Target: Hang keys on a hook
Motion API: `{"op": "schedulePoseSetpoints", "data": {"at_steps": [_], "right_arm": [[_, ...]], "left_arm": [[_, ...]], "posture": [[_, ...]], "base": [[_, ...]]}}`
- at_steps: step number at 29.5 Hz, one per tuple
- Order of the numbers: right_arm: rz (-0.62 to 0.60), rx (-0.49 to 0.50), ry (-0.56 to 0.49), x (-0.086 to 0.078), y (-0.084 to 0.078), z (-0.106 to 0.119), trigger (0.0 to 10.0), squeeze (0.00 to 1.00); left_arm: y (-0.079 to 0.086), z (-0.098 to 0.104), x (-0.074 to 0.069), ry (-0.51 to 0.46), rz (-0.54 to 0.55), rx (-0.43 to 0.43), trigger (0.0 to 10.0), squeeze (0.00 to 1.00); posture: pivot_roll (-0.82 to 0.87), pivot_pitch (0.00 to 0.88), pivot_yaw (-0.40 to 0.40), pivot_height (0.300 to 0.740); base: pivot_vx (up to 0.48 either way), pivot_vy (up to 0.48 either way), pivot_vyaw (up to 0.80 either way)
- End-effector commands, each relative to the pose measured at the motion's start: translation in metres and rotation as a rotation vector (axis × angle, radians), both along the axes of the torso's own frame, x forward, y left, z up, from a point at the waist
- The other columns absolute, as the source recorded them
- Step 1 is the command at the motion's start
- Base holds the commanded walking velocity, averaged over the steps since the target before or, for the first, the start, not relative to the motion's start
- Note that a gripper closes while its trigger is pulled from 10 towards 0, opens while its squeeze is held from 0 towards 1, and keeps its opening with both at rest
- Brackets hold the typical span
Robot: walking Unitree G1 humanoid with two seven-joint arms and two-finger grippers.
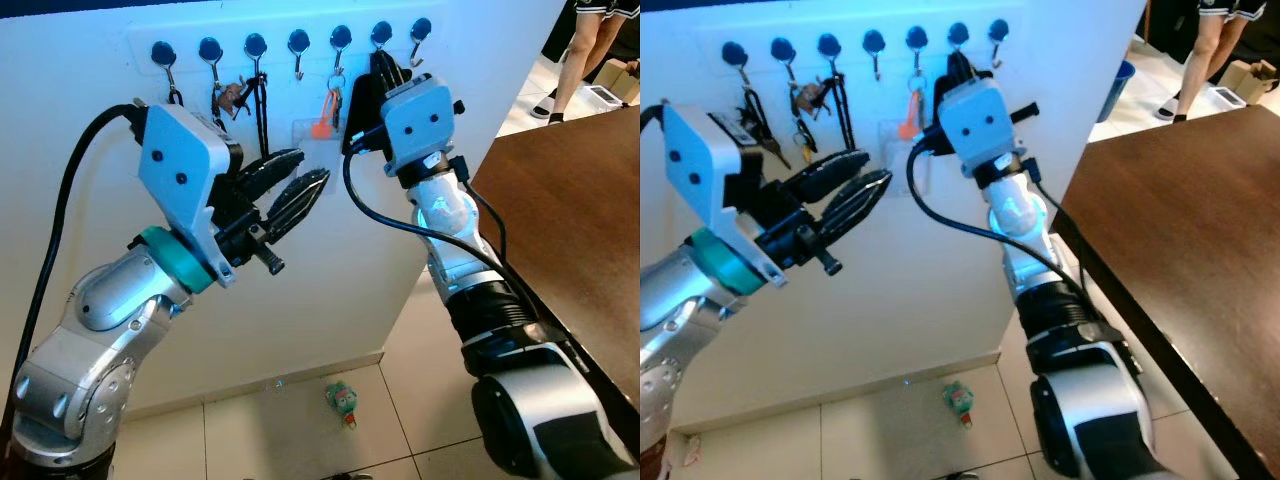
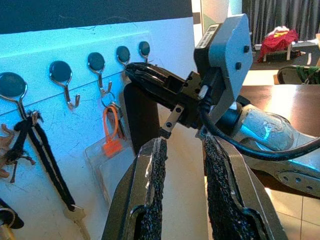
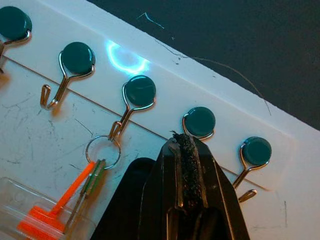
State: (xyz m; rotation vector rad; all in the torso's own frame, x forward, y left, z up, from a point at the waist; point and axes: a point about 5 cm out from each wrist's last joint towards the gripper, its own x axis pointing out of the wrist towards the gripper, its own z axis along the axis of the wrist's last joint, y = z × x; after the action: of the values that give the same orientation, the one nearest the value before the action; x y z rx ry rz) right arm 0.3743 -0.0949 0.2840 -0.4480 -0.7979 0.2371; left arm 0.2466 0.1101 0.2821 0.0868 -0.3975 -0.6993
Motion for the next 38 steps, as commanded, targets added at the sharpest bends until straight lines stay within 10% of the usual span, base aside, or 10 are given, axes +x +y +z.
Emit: {"op": "schedulePoseSetpoints", "data": {"at_steps": [1, 14, 32, 38], "right_arm": [[0.003, -0.036, 0.001, 0.001, 0.005, 0.000, 10.0, 0.00], [0.042, 0.099, -0.033, -0.012, 0.003, -0.007, 10.0, 0.00], [-0.039, -0.058, 0.078, 0.004, 0.005, -0.020, 10.0, 0.00], [-0.043, 0.039, 0.164, 0.006, -0.002, -0.029, 10.0, 0.00]], "left_arm": [[0.000, -0.004, 0.001, 0.015, 0.001, 0.004, 10.0, 0.00], [0.001, -0.005, 0.001, 0.019, -0.001, 0.004, 10.0, 0.00], [-0.001, -0.005, 0.000, 0.019, -0.002, 0.004, 10.0, 0.00], [-0.001, -0.006, 0.000, 0.023, -0.001, 0.002, 10.0, 0.00]], "posture": [[0.12, 0.000, 0.090, 0.740], [0.12, 0.000, 0.096, 0.740], [0.12, 0.000, 0.091, 0.740], [0.12, 0.000, 0.095, 0.740]], "base": [[0.000, 0.000, 0.00], [0.000, 0.000, 0.00], [0.000, 0.000, 0.00], [0.000, 0.000, 0.00]]}}
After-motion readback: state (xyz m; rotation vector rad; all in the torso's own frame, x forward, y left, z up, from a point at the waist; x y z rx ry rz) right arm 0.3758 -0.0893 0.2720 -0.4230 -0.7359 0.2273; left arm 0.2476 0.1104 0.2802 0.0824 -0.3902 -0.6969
